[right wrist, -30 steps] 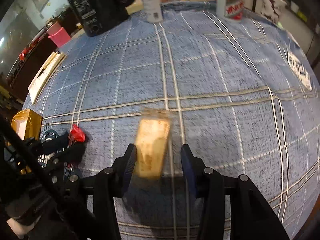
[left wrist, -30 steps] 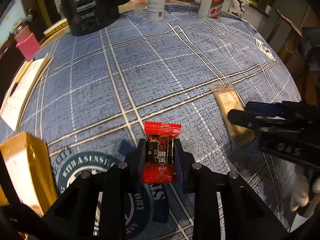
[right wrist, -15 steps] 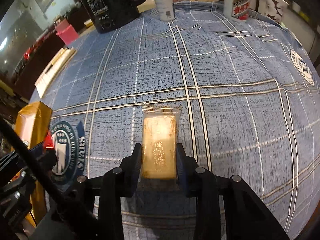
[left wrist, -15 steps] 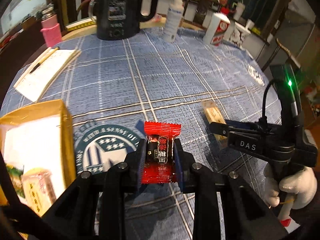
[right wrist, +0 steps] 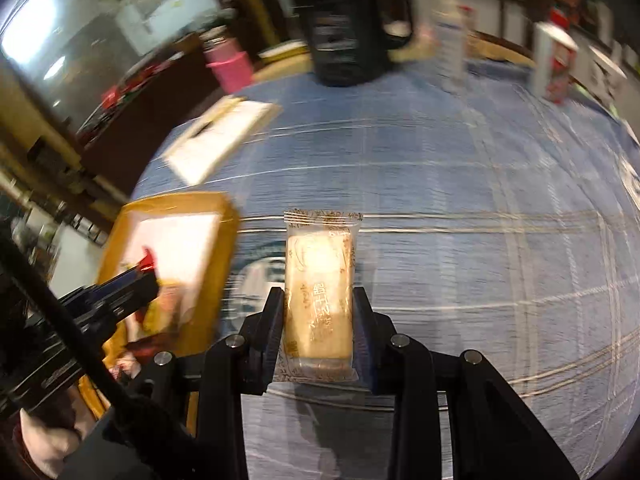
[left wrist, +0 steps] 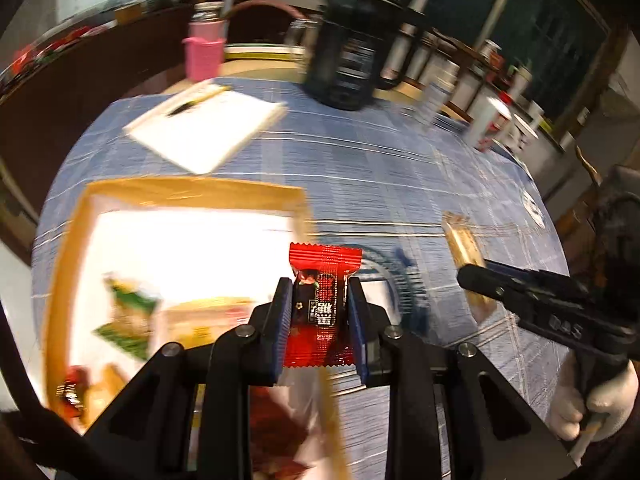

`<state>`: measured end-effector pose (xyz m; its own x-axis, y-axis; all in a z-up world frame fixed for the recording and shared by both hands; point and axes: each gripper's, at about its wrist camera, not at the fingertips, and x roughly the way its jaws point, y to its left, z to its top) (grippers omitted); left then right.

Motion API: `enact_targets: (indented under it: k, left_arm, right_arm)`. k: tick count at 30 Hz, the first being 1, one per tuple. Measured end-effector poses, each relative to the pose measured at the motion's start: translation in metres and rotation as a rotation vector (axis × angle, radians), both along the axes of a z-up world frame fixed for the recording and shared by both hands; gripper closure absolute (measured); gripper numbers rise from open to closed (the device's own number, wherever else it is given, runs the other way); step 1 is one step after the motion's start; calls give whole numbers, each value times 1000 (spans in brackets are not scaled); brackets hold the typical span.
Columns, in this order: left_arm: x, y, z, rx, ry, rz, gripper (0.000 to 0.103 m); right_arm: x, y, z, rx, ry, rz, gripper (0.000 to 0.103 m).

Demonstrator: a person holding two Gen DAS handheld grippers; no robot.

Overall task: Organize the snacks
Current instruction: 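Carry the red candy and biscuit bar over the white tray and release both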

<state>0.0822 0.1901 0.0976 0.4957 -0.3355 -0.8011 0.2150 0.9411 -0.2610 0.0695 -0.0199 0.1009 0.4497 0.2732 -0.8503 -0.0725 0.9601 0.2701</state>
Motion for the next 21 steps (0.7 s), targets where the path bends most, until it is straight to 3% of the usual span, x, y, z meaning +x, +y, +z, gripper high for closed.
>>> enact_targets:
  k: [5,12,19,21]
  left_arm:
    - [3,59,-10,-5,24,85,75]
    - [23,107,-40,-22,114,152,74]
    - [29,125,-49,-53,140,155,71]
    - [29,127,-47,-61,137,155,64]
  right_arm:
    - [3,70,0,8,-1,118,70]
    - [17,143,-18,-26,28,209,70]
    - [27,169,-43,-87,65,209,70]
    - [29,172,-46,-103,62,207,67]
